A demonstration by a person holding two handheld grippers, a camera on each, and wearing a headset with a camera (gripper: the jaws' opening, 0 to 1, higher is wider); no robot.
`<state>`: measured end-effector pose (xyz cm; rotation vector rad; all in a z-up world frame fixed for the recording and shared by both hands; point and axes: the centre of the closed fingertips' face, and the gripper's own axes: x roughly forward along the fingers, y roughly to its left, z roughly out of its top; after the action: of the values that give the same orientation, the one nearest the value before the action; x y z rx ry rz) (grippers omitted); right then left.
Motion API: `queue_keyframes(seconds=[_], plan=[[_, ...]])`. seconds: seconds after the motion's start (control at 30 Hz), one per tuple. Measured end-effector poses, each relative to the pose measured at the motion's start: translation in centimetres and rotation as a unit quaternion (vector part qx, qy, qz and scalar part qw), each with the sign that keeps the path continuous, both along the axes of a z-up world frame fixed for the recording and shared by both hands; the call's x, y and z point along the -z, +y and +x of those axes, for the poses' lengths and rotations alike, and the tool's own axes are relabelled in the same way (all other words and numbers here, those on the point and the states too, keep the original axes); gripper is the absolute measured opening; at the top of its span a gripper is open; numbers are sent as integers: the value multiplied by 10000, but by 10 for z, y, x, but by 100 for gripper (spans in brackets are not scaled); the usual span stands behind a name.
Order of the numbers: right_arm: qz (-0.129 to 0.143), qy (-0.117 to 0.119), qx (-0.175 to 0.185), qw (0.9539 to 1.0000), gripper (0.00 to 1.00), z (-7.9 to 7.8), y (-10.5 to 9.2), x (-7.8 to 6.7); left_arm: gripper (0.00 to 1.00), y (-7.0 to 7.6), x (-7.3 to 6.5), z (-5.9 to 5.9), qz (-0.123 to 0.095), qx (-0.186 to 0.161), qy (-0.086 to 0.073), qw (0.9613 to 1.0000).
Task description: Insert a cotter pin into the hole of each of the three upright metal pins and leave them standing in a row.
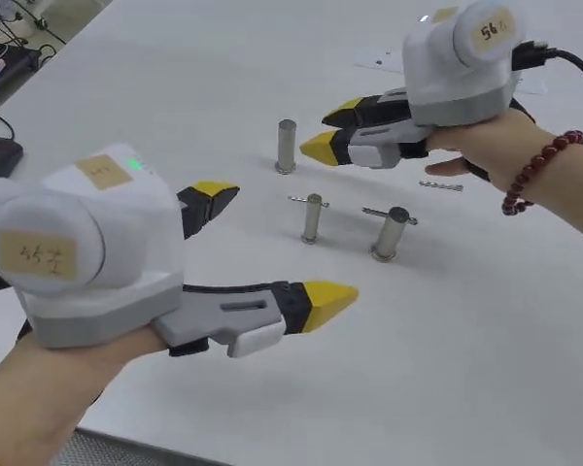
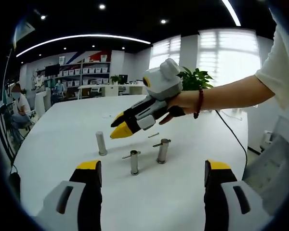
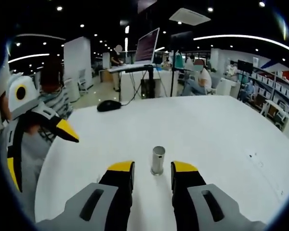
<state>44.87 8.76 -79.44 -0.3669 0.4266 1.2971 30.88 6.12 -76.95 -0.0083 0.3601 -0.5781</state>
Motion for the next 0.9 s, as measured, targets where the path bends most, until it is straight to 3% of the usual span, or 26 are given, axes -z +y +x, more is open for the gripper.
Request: queue_keyframes(seconds=[0.17,0.4,0.57,0.67,0.9], plan=[[26,25,46,10000,32,6,11,10,91,1,2,0,64,-44,25,10000],[156,37,154,9998,31,18,23,15,95,3,2,2,-35,-139,74,9999],[149,105,178,9997,24,18,28,22,96,5,1,4,-59,-182,41,9998],[170,313,256,9990,22,18,28,28,96,4,-1,4,-115,-178,-1,9998],[197,326,254,9990,17,16,31,26,95,1,-1,4,-105,-132,-10,9999]])
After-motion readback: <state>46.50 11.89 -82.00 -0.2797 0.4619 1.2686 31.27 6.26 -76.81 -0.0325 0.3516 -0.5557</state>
